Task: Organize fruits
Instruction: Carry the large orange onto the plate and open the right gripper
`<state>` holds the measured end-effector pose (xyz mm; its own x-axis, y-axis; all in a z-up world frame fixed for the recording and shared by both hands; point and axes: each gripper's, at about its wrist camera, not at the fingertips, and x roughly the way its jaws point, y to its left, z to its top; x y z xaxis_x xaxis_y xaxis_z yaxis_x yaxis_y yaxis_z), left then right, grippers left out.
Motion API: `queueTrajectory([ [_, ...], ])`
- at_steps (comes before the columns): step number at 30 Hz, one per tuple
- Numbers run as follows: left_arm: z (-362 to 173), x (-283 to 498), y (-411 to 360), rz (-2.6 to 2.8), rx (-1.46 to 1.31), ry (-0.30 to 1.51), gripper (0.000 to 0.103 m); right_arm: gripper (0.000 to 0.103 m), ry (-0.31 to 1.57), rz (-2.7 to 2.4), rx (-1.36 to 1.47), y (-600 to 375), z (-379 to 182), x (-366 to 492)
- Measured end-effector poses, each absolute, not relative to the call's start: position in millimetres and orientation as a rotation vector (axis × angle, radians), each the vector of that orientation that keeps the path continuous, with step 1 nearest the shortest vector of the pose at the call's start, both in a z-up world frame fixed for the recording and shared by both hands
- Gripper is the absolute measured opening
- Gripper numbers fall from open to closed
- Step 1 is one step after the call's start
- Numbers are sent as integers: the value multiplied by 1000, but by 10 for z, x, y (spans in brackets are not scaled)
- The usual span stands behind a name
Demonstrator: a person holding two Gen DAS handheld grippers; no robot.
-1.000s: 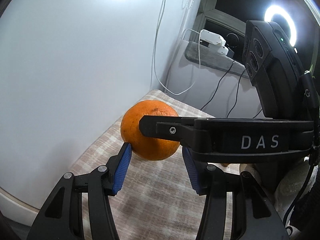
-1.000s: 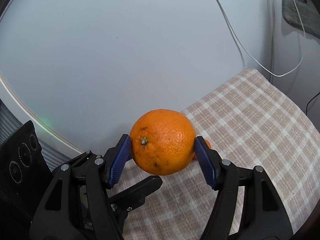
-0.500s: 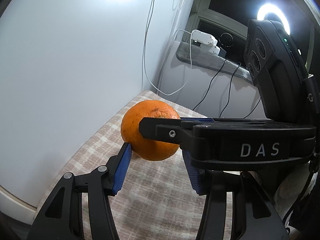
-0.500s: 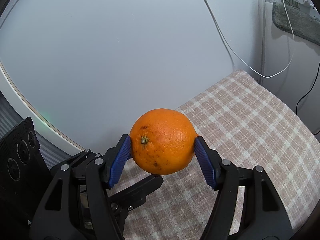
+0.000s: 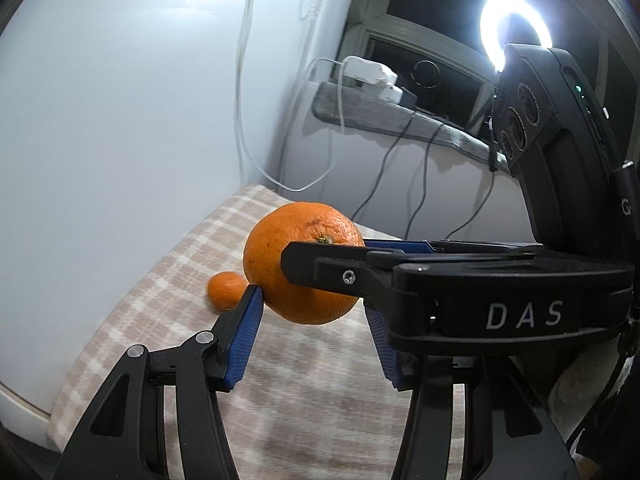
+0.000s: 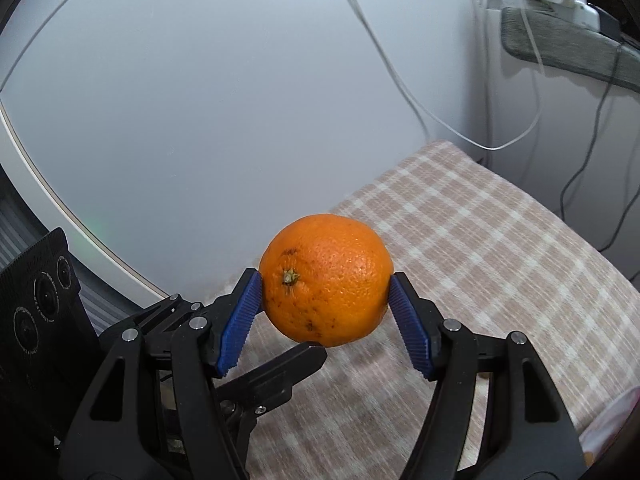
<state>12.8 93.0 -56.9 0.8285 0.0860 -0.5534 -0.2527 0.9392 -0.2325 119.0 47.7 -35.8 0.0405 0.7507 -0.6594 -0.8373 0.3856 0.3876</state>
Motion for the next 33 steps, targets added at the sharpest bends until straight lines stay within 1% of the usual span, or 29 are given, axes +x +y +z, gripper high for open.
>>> queueTrajectory([
  [9,-541,288,638,111,-274,572,51,68,922,1149,-79,-21,-339,1312],
  [19,-555,572,147,-3,-241,602,51,68,928,1037,-30,-658,-371,1508],
  [26,-595,766,-249,-105,-226,622,51,68,944,942,6,-1188,-422,1649],
  [33,-679,955,-517,-175,-215,658,51,68,972,862,26,-1508,-538,1778],
])
